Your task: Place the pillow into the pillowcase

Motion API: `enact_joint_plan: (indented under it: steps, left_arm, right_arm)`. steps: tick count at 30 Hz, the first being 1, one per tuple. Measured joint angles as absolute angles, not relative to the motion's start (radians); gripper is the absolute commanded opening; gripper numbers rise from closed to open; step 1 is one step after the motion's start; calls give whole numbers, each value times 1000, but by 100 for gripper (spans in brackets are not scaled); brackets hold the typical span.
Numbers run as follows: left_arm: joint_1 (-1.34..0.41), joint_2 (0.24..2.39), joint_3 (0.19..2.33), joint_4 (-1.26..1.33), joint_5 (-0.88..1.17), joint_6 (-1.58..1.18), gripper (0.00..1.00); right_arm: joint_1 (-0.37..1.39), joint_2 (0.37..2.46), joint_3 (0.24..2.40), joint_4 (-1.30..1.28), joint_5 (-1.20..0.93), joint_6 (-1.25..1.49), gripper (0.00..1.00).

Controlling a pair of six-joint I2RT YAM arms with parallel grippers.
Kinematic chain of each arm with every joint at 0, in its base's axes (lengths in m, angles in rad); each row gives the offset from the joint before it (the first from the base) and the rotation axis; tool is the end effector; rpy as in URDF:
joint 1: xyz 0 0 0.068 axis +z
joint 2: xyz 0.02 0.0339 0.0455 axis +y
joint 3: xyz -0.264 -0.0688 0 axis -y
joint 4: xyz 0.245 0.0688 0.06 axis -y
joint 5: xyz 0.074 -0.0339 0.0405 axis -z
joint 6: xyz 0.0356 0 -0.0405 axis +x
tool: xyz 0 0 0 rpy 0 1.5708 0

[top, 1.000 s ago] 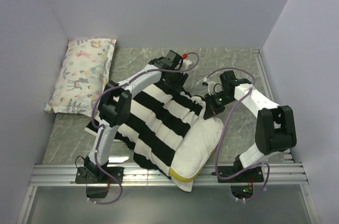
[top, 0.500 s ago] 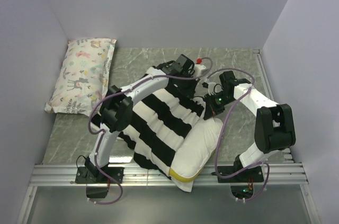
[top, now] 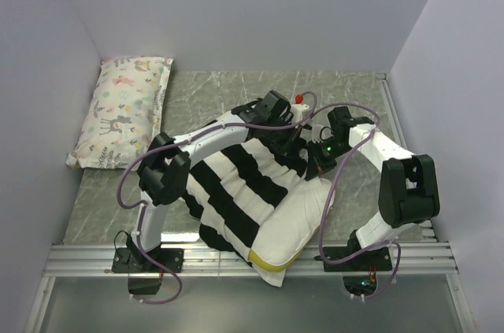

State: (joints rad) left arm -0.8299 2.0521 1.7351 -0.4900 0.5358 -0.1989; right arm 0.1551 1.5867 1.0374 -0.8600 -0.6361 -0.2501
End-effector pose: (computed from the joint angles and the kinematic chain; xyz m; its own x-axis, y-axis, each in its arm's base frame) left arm 0.3012 -0.3562 0.2526 -0.6503 0.4592 -0.6052 0.7593 0.4188 -0.4981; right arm 0.2743 0.0643 0.1994 -0.8907 -0.3408 -0.3009 -0.4532 0.7180 0.5283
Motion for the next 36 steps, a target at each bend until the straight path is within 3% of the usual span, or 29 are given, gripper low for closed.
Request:
enact_joint_plan:
  steps: [19, 22, 23, 26, 29, 36]
  left_arm:
    - [-975, 1941, 1588, -498, 589, -8, 1]
    - [-977, 1930, 1591, -508, 562, 14, 18]
    - [-973, 1927, 1604, -529, 553, 19, 33]
    - [-944, 1926, 1674, -595, 558, 19, 59]
    - [-861, 1892, 1707, -614, 547, 18, 67]
    - [-519, 1667, 1538, -679, 455, 77, 65]
  right_arm:
    - [147, 1607, 1037, -883, -639, -228, 0]
    - [147, 1607, 1037, -882, -638, -227, 0]
    - [146, 1607, 1037, -879, -637, -224, 0]
    - [144, 1607, 1038, -831, -628, -209, 0]
    - [142, 1607, 1047, -745, -614, -175, 0]
    - [77, 1600, 1048, -643, -524, -89, 0]
